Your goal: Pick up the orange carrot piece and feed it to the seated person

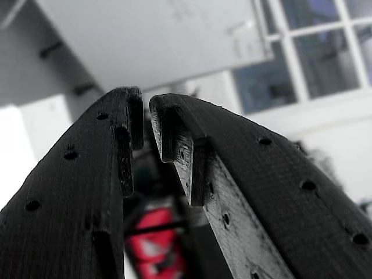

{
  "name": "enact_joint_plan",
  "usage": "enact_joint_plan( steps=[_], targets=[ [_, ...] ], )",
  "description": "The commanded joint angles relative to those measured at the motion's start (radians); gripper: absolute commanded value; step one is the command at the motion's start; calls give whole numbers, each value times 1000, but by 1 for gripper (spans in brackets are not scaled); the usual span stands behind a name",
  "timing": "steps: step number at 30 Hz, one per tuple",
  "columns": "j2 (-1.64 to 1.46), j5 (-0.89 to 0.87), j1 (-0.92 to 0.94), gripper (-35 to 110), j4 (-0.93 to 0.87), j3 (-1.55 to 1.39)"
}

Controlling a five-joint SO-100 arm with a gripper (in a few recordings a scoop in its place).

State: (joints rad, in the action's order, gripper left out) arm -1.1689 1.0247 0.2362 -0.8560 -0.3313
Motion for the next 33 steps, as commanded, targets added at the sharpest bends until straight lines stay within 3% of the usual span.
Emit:
enact_joint_plan(
  steps=[1, 9, 16, 33],
  targets=[
    [-284, -103, 17, -3, 6, -186],
    [-543, -272, 14, -3, 8, -554],
    [-785, -442, -98, -3, 9, -834],
    [-1634, -1124, -222, -3, 9, -1658]
  ],
)
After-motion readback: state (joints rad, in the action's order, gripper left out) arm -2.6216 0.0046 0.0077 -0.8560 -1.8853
